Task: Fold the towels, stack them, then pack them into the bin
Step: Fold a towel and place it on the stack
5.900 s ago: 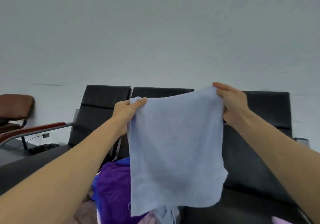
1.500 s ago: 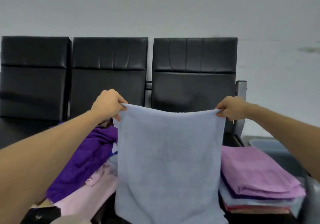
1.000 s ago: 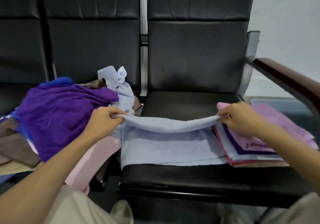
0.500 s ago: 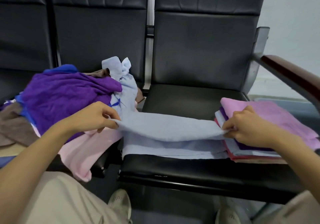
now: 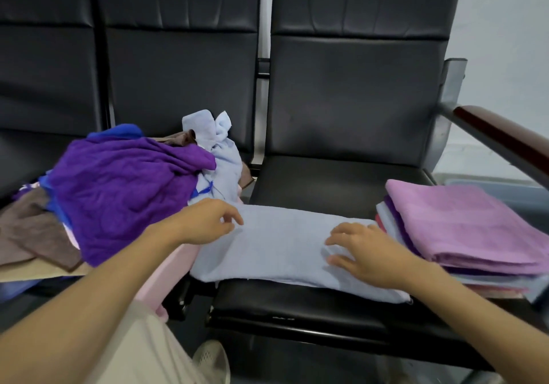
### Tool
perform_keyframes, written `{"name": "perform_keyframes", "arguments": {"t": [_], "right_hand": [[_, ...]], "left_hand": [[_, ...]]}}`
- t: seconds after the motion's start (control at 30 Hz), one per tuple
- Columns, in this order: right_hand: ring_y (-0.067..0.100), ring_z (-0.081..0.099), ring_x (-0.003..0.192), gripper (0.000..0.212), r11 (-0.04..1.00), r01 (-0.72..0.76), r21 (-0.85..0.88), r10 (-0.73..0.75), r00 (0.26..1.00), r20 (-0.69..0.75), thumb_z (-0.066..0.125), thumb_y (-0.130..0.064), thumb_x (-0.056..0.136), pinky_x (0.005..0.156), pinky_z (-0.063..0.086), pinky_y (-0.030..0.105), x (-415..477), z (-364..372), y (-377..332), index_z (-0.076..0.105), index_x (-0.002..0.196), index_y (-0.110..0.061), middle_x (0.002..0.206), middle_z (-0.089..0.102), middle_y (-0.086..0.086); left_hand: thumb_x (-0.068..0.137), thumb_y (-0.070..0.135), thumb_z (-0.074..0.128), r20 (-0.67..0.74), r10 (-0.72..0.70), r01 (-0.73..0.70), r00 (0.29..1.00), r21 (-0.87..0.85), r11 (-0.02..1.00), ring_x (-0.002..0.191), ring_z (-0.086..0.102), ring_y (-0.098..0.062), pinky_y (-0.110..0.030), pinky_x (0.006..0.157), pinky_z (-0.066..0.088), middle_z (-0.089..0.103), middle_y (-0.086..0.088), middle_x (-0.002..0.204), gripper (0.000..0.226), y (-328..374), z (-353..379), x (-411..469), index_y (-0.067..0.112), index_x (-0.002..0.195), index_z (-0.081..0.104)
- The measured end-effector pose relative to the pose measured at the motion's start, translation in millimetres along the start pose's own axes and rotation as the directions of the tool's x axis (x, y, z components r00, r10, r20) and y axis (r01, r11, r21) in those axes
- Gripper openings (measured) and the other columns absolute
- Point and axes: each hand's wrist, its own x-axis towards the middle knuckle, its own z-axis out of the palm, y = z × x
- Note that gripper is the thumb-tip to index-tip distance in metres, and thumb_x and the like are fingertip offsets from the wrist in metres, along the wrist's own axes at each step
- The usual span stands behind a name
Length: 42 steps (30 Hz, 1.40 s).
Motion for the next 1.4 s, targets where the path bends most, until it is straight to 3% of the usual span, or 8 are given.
{"name": "perform_keyframes", "arguments": {"t": [0.2, 0.33, 0.57, 0.77, 0.87, 0.97, 1.27, 1.4], "right_hand": [[0.022, 0.026, 0.133, 0.057, 0.996, -0.047, 0.082, 0.039, 0.994, 0.099, 0.037, -0.052, 0.097, 0.104, 0.033, 0.039, 4, 42, -10, 0.019, 0.148, -0.036, 0.154, 0.018, -0.008], [0.018, 0.021, 0.135, 0.058, 0.986, -0.045, 0.162, 0.025, 0.992, 0.123, 0.041, -0.054, 0.095, 0.107, 0.03, 0.039, 3, 45, -1, 0.019, 0.148, -0.041, 0.155, 0.016, -0.014], [0.013, 0.02, 0.134, 0.06, 0.968, -0.042, 0.248, 0.003, 0.987, 0.158, 0.047, -0.055, 0.092, 0.112, 0.027, 0.039, 3, 44, 9, 0.023, 0.146, -0.044, 0.153, 0.018, -0.018], [0.01, 0.023, 0.13, 0.059, 0.972, -0.019, 0.234, -0.014, 0.99, 0.142, 0.044, -0.058, 0.091, 0.111, 0.028, 0.037, 5, 48, 12, 0.023, 0.145, -0.046, 0.151, 0.02, -0.018], [0.009, 0.025, 0.129, 0.059, 0.97, -0.016, 0.242, -0.019, 0.99, 0.14, 0.044, -0.059, 0.09, 0.111, 0.03, 0.034, 6, 47, 12, 0.024, 0.144, -0.048, 0.15, 0.021, -0.019], [0.008, 0.026, 0.128, 0.057, 0.967, -0.019, 0.254, -0.019, 0.989, 0.145, 0.046, -0.058, 0.091, 0.11, 0.029, 0.026, 5, 46, 13, 0.025, 0.144, -0.048, 0.15, 0.022, -0.019], [0.005, 0.025, 0.127, 0.055, 0.961, -0.02, 0.277, -0.02, 0.99, 0.143, 0.044, -0.058, 0.091, 0.11, 0.027, 0.024, 4, 47, 14, 0.025, 0.143, -0.05, 0.15, 0.022, -0.021], [0.007, 0.026, 0.127, 0.055, 0.964, -0.025, 0.265, -0.014, 0.989, 0.146, 0.044, -0.057, 0.092, 0.11, 0.028, 0.026, 2, 47, 13, 0.026, 0.143, -0.048, 0.15, 0.022, -0.019]], "left_hand": [[0.095, 0.019, 0.048, -0.03, -0.099, 0.103, 0.995, 0.323, 0.941, 0.132, 0.031, -0.028, -0.039, 0.108, 0.026, 0.033, -0.006, 0.145, 0.056, 0, 16, 42, 0.022, 0.147, 0.029], [0.093, 0.035, 0.051, 0.026, -0.176, 0.147, 0.984, 0.439, 0.887, 0.131, 0.03, -0.027, -0.042, 0.108, 0.022, 0.038, -0.005, 0.139, 0.043, -8, 16, 53, 0.021, 0.133, 0.048], [0.086, 0.019, 0.064, -0.155, -0.114, 0.054, 0.981, -0.346, 0.937, 0.076, 0.05, -0.009, -0.01, 0.058, 0.037, 0.055, 0.014, 0.078, 0.014, -5, -2, 30, 0.026, 0.079, 0.055], [0.084, 0.03, 0.07, -0.167, -0.152, 0.003, 0.974, -0.665, 0.747, 0.078, 0.053, -0.01, -0.03, 0.068, 0.044, 0.057, 0.003, 0.087, 0.018, -12, -3, 11, 0.018, 0.088, 0.057], [0.089, 0.024, 0.066, 0.026, -0.145, 0.106, 0.989, -0.807, 0.582, 0.098, 0.065, -0.018, -0.035, 0.084, 0.051, 0.067, -0.002, 0.106, 0.023, -14, 1, 8, 0.014, 0.109, 0.059], [0.089, 0.013, 0.065, 0.262, -0.063, 0.257, 0.963, -0.823, 0.506, 0.107, 0.066, -0.022, -0.034, 0.091, 0.053, 0.069, -0.005, 0.115, 0.029, -18, 6, 4, 0.011, 0.118, 0.059], [0.093, 0.036, 0.055, -0.055, -0.464, 0.203, 0.884, -0.85, 0.486, 0.082, 0.06, -0.019, -0.031, 0.066, 0.047, 0.063, -0.007, 0.099, 0.016, -17, 18, 13, 0.021, 0.097, 0.052], [0.092, 0.025, 0.057, 0.118, -0.411, 0.275, 0.904, -0.896, 0.348, 0.095, 0.061, -0.023, -0.037, 0.084, 0.05, 0.061, -0.01, 0.11, 0.015, -9, 22, 12, 0.022, 0.106, 0.05]]}}
